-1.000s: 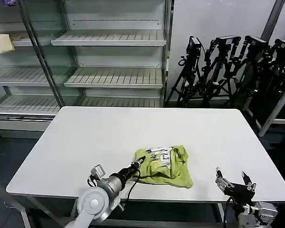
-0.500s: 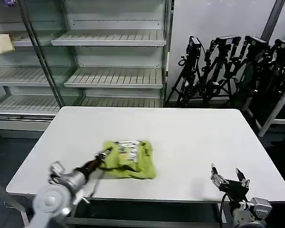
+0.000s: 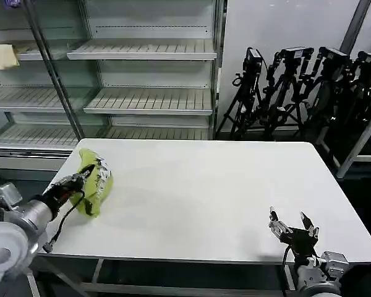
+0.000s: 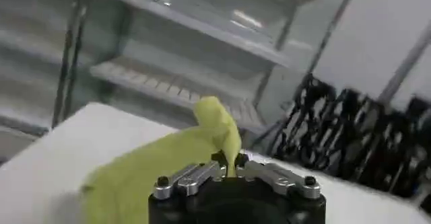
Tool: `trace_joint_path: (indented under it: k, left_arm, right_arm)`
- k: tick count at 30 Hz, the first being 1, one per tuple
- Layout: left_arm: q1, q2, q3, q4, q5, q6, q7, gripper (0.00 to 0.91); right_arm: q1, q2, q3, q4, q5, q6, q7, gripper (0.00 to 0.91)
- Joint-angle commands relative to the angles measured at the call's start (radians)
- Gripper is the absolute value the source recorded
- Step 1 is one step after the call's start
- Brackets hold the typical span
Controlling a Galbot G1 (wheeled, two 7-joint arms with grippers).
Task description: Fold and organize the clothes.
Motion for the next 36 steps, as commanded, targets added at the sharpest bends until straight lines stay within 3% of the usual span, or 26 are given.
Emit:
trace_joint_path:
  k: [1, 6, 13, 24, 31, 32, 36]
  left_arm:
    - [-0.043, -0.205, 0.747, 0.076, 0.834, 0.019, 0.026, 0.040]
    - [-0.200, -0.381, 0.926, 0.163, 0.849, 0.029, -0.003, 0.040]
    - [-0.394, -0.506, 1.041, 0.270, 0.706, 0.047, -0.046, 0.040]
    - [-0.588, -0.626, 1.057, 0.435, 0.595, 0.046, -0.110, 0.040]
    - [-0.667, -0.739, 1.027, 0.579, 0.568, 0.014, -0.133, 0.050]
    - [-0.670, -0.747, 1.025, 0.590, 0.576, 0.013, -0.126, 0.907]
    - [-0.669, -0.756, 1.027, 0.594, 0.639, -0.056, -0.039, 0.907]
  right_arm:
    - [-0.043, 0.029, 0.008, 0.049, -0.043, 0.007, 0.000, 0.907]
    - [-0.088, 0.049, 0.035, 0.081, -0.066, 0.017, -0.003, 0.907]
    - [-0.120, 0.085, 0.042, 0.104, -0.095, 0.022, -0.006, 0.907]
    - [-0.128, 0.101, 0.039, 0.118, -0.106, 0.020, -0.005, 0.907]
    - [-0.124, 0.089, 0.043, 0.114, -0.106, 0.017, -0.007, 0.907]
    - [-0.125, 0.088, 0.043, 0.114, -0.109, 0.017, -0.009, 0.907]
    - [-0.137, 0.073, 0.052, 0.114, -0.176, 0.027, -0.044, 0.907]
